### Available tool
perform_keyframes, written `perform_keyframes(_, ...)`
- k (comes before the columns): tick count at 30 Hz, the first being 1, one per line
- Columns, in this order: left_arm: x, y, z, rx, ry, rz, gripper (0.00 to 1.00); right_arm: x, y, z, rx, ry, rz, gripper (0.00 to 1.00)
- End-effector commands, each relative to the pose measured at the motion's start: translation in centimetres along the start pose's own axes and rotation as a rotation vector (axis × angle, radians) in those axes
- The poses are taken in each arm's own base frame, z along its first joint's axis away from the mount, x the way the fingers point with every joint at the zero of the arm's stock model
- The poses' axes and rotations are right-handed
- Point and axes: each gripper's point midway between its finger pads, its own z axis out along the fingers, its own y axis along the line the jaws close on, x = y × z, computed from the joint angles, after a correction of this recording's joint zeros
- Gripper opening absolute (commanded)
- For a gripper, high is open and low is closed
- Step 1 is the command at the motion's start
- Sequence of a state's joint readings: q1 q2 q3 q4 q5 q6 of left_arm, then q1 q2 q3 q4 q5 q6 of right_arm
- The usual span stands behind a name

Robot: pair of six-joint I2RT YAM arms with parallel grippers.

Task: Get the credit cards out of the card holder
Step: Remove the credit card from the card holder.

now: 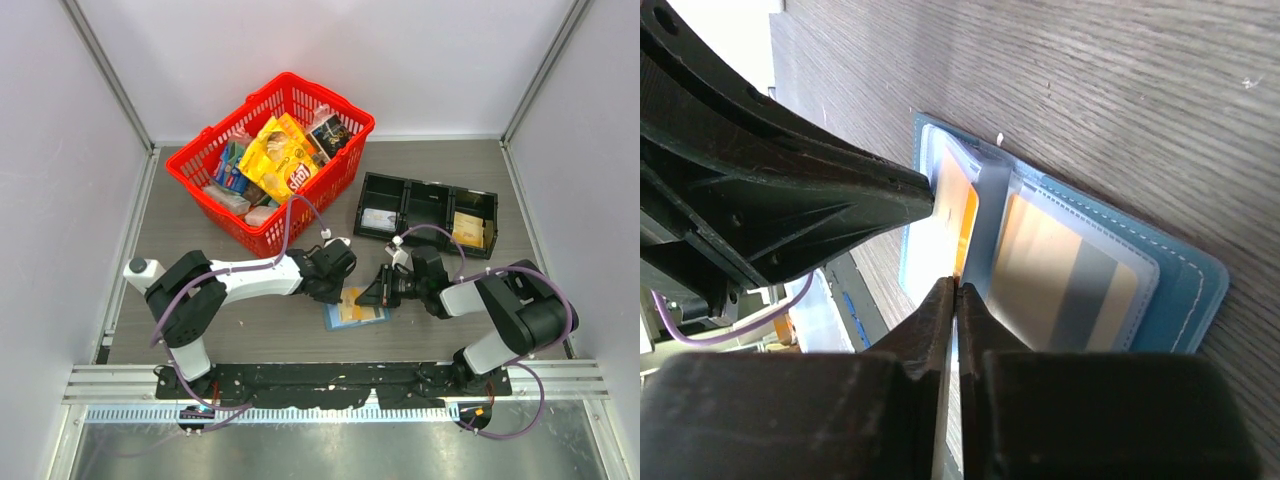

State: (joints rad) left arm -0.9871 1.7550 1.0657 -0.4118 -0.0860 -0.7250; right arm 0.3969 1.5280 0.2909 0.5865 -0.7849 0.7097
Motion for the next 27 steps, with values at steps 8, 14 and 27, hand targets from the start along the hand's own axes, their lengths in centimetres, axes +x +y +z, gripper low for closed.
perform_keyframes(8, 1.3, 1.0, 1.1, -0.039, 0.043, 0.007, 0.05, -1.9, -0.3, -1.2, 0.019, -0.066, -0.01, 0.01)
perform_keyframes(14, 1.3, 1.4, 1.2, -0.05, 0.043, 0.004, 0.05, -2.3, -1.2, -3.2, 0.123, -0.098, -0.003, 0.01)
perform_keyframes(27, -1.1, 0.5, -1.2, -0.011, -0.054, -0.007, 0.16, -5.4, 1.1, -7.3, 0.265, -0.247, -0.079, 0.01)
